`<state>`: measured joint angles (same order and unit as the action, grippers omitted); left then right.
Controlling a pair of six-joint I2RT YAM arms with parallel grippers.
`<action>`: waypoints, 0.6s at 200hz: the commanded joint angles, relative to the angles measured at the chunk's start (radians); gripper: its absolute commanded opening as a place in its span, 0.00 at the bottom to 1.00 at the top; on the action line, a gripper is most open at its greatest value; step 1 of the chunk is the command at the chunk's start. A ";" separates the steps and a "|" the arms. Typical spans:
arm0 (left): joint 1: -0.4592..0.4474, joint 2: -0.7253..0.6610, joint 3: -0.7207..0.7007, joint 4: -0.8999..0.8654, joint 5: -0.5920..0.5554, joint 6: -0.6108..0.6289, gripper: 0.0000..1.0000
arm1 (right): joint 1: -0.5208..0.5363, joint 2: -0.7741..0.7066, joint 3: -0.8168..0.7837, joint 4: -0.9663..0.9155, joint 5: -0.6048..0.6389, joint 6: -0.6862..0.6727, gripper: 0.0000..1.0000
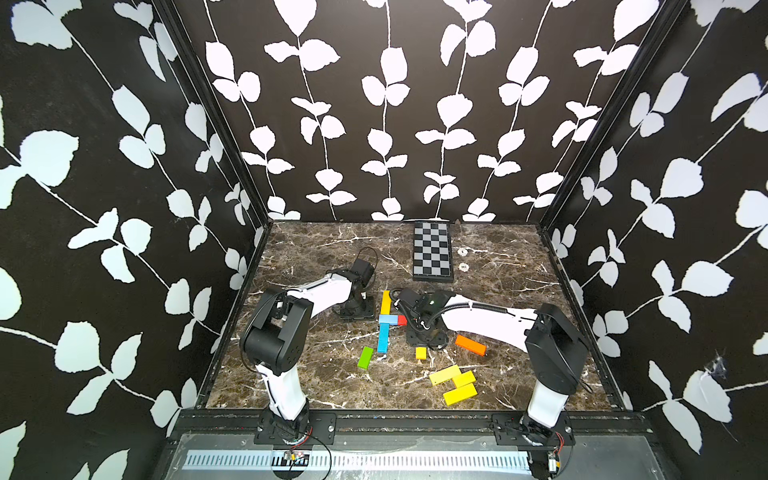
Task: Assemble the letter h with building blocks
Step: Place the building block at the center of the board.
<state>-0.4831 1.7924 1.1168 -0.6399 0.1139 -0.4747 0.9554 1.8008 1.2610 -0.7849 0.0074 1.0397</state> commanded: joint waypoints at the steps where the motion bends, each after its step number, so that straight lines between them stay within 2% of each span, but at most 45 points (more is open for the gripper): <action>1: -0.013 0.028 0.011 0.023 0.026 0.004 0.61 | -0.001 0.025 -0.015 0.003 -0.012 0.009 0.33; 53: -0.023 0.041 0.005 0.031 0.032 0.002 0.61 | 0.000 0.105 0.013 0.016 -0.022 -0.003 0.36; 62: -0.024 0.042 0.003 0.032 0.034 0.001 0.61 | -0.002 0.123 0.027 0.015 -0.020 -0.011 0.41; 78: -0.025 0.042 0.000 0.036 0.036 -0.001 0.61 | -0.003 0.142 0.043 0.001 -0.018 -0.023 0.58; 86: -0.023 0.043 -0.001 0.036 0.036 -0.001 0.61 | -0.003 0.145 0.043 -0.009 -0.017 -0.028 0.62; 95: -0.023 0.043 -0.002 0.036 0.033 0.001 0.61 | -0.003 0.140 0.071 -0.010 -0.018 -0.029 0.62; 120: -0.024 0.046 -0.003 0.037 0.035 0.004 0.60 | -0.001 0.106 0.024 -0.003 -0.021 -0.023 0.57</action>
<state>-0.4988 1.8046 1.1278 -0.6136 0.1234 -0.4747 0.9554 1.9289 1.3033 -0.7673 -0.0212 1.0046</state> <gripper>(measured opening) 0.608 0.594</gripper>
